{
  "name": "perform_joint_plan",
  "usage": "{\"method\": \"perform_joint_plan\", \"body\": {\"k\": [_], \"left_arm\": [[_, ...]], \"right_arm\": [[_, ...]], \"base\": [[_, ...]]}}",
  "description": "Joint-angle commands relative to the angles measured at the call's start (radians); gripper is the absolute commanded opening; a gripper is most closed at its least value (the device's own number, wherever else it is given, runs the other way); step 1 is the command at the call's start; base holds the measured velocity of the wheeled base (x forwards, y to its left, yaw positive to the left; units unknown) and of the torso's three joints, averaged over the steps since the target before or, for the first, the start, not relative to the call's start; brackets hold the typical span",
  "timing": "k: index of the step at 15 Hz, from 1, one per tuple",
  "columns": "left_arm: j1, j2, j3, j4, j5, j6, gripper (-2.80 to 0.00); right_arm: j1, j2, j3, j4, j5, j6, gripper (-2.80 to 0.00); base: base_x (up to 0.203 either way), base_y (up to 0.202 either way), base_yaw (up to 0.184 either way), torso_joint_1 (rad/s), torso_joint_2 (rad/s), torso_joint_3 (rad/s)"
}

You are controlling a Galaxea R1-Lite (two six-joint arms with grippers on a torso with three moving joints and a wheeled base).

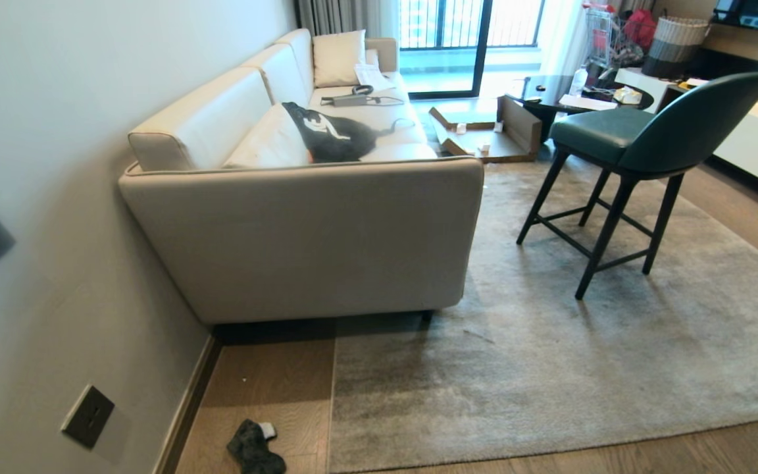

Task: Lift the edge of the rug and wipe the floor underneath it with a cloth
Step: Pick up the rag

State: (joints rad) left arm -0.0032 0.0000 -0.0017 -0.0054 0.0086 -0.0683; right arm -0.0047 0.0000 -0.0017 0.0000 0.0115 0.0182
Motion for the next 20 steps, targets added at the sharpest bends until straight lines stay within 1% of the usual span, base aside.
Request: {"method": "perform_joint_plan", "body": {"k": [1, 11, 20], "left_arm": [[0.000, 0.000, 0.000, -0.001, 0.001, -0.001, -2.80], [0.000, 0.000, 0.000, -0.001, 0.001, -0.001, -2.80], [0.001, 0.000, 0.000, -0.002, 0.002, -0.005, -2.80]], "right_arm": [[0.000, 0.002, 0.000, 0.000, 0.001, 0.000, -2.80], [0.000, 0.002, 0.000, 0.000, 0.001, 0.000, -2.80], [0.000, 0.002, 0.000, 0.000, 0.001, 0.000, -2.80]], "base": [[0.000, 0.000, 0.000, 0.000, 0.00, 0.000], [0.000, 0.000, 0.000, 0.001, 0.00, -0.007], [0.000, 0.000, 0.000, 0.002, 0.00, -0.181]]}}
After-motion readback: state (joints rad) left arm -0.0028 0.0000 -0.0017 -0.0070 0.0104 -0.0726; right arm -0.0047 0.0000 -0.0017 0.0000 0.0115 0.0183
